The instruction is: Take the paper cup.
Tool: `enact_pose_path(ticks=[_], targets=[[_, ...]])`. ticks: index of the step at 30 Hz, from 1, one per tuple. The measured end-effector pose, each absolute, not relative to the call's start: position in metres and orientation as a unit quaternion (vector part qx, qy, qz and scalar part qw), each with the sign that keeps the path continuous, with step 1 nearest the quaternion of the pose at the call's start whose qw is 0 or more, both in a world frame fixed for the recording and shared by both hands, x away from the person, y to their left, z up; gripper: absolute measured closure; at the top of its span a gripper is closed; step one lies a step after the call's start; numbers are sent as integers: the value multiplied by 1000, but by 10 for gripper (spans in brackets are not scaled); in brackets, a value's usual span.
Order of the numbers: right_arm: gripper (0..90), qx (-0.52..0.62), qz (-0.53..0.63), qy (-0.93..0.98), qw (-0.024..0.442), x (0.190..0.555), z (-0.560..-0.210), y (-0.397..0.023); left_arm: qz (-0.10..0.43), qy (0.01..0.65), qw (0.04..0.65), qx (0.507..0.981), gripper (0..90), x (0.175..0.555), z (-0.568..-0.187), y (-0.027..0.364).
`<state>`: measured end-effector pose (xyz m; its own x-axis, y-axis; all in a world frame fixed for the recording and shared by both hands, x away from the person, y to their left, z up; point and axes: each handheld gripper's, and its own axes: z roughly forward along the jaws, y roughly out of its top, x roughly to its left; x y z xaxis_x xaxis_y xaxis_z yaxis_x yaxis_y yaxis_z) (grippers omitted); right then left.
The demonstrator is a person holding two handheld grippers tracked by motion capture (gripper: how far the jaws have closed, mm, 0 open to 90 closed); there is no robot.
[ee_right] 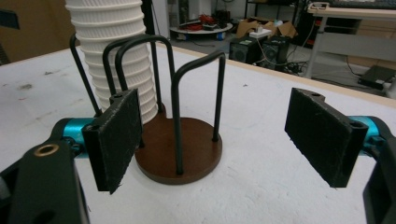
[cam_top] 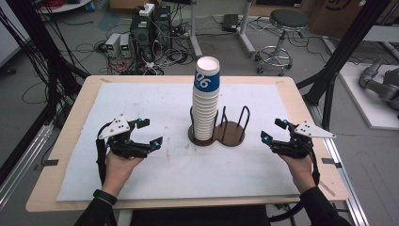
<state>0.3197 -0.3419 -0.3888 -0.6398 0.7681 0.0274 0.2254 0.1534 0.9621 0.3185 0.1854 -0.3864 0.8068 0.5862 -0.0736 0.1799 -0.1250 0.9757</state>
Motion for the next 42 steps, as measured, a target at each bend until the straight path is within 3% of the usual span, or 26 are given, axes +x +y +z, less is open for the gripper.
enact_pose_path(ticks=[11, 29, 42], targets=[[172, 305, 562, 739, 210, 334, -375, -314, 168, 264, 609, 729, 121, 315, -388, 191], [154, 245, 580, 750, 201, 368, -341, -252, 158, 259, 607, 735, 121, 314, -389, 188], [136, 228, 591, 751, 188, 386, -335, -216, 152, 257, 606, 737, 121, 314, -389, 186]])
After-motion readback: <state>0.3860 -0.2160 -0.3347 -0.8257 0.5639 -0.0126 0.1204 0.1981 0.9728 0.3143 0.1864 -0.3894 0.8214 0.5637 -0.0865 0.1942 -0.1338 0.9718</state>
